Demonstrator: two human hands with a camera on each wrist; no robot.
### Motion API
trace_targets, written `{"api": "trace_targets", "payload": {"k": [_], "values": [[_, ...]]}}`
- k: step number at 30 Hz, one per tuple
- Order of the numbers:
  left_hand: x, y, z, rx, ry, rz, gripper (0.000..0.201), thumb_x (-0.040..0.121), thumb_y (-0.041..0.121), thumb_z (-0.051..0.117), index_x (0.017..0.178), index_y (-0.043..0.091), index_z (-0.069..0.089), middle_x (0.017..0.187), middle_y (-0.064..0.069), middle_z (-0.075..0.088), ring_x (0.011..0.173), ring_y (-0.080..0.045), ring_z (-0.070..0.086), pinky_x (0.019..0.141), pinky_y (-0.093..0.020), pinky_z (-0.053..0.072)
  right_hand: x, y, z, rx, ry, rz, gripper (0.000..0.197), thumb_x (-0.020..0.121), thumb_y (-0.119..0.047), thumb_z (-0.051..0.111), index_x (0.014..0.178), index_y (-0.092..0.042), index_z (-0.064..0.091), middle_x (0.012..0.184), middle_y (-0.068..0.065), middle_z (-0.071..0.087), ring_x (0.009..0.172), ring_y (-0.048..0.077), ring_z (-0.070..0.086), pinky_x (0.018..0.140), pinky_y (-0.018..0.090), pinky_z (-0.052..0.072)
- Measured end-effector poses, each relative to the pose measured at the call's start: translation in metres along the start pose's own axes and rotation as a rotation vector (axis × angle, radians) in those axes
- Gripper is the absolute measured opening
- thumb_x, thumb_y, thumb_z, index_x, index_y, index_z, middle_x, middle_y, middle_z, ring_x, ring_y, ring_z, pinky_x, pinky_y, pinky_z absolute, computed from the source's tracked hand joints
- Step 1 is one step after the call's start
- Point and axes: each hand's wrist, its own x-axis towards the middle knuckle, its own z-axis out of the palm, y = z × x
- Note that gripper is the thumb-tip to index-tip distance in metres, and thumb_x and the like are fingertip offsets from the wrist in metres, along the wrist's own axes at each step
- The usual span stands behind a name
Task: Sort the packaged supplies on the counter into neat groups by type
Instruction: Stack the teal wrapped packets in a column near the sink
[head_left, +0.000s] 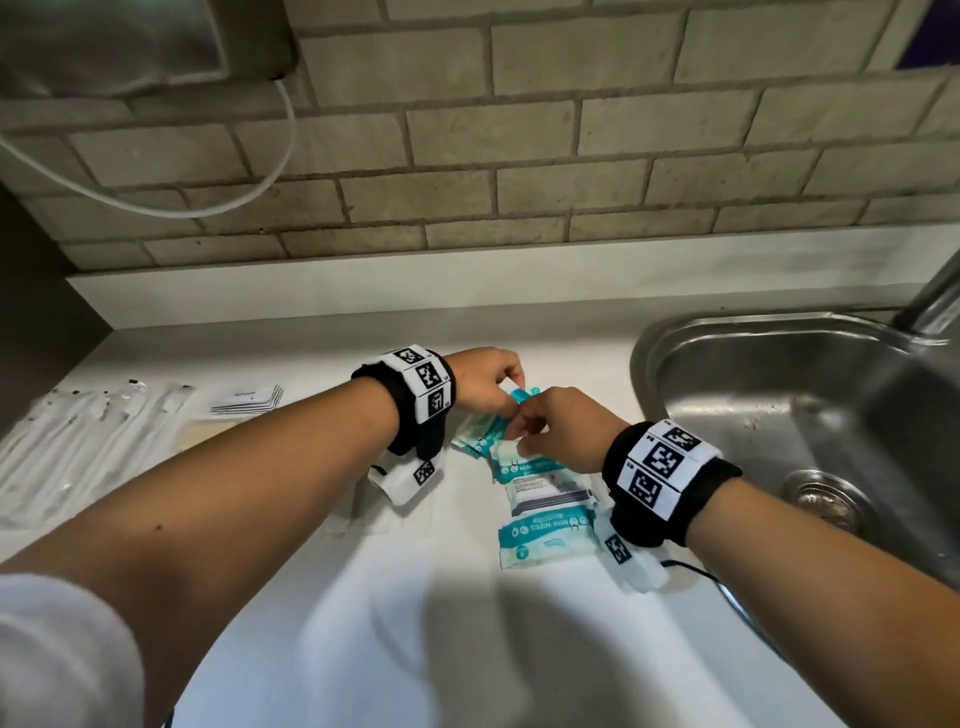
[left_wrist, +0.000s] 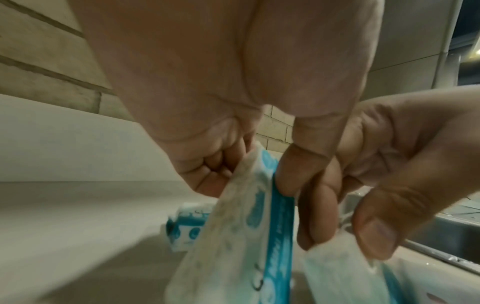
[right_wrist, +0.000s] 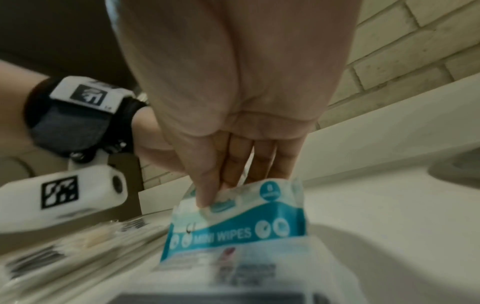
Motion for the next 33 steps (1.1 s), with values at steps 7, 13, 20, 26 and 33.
{"api": "trace_targets", "payload": {"k": [7,13,20,26,33], "values": [[0.006,0.005,0.005,0.002,-0.089,0.016,0.02,0.083,0.019,0.072,0.103,0.023,0.072,0.09,0.007,0.069,0.089,-0.019,0.064,0.081,-0.031,0.052,-0.007,-0.003,-0.002,-0.154,0.052,-0.013,0.024,0.083,-0.018,0.07,0.106,-0.024,0.074,0.114,-0.005,0.069,0.098,0.012,0.061,0.08,0.019,0.038],[0.005,0.006,0.019,-0.013,0.051,0.037,0.029,0.079,0.006,0.072,0.106,0.013,0.065,0.075,0.015,0.055,0.067,-0.006,0.052,0.061,-0.007,0.042,-0.012,-0.003,-0.004,-0.175,0.037,0.014,0.029,0.08,-0.011,0.069,0.106,-0.023,0.072,0.109,-0.002,0.07,0.098,0.014,0.063,0.079,0.019,0.041],[-0.01,-0.002,0.019,-0.061,0.082,0.05,0.023,0.084,0.015,0.074,0.106,0.011,0.068,0.104,-0.001,0.069,0.095,-0.015,0.065,0.084,-0.022,0.051,-0.02,-0.011,-0.004,-0.228,-0.021,0.036,0.027,0.086,-0.017,0.062,0.11,-0.023,0.073,0.114,-0.002,0.07,0.106,0.016,0.061,0.081,0.019,0.039],[-0.031,-0.001,0.026,0.005,0.076,0.065,0.028,0.093,0.02,0.063,0.12,0.017,0.065,0.121,0.002,0.064,0.112,-0.013,0.059,0.094,-0.023,0.042,-0.036,-0.017,0.004,-0.219,-0.074,0.03,0.032,0.088,-0.018,0.061,0.118,-0.02,0.068,0.121,-0.002,0.067,0.112,0.017,0.059,0.092,0.024,0.041],[-0.067,0.019,0.049,0.155,-0.033,0.18,0.024,0.086,0.017,0.068,0.109,0.02,0.068,0.104,0.003,0.066,0.086,-0.014,0.059,0.074,-0.023,0.044,-0.066,-0.011,0.016,-0.213,-0.158,0.112,0.035,0.065,-0.03,0.083,0.096,-0.022,0.068,0.091,-0.006,0.066,0.087,0.016,0.063,0.082,0.03,0.053]]}}
